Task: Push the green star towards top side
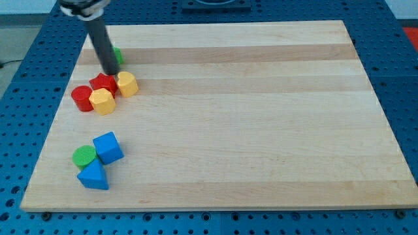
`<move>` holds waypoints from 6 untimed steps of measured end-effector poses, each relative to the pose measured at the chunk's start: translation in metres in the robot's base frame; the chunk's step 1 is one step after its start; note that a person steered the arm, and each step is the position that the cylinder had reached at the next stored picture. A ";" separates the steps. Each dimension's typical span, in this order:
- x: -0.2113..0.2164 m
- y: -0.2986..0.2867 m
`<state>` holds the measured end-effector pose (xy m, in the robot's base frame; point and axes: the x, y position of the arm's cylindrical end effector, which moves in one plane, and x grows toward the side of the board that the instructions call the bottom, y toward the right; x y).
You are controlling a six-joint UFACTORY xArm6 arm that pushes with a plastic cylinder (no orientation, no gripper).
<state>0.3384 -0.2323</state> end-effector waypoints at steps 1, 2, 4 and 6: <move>-0.023 0.007; -0.048 0.011; -0.035 0.039; -0.035 0.075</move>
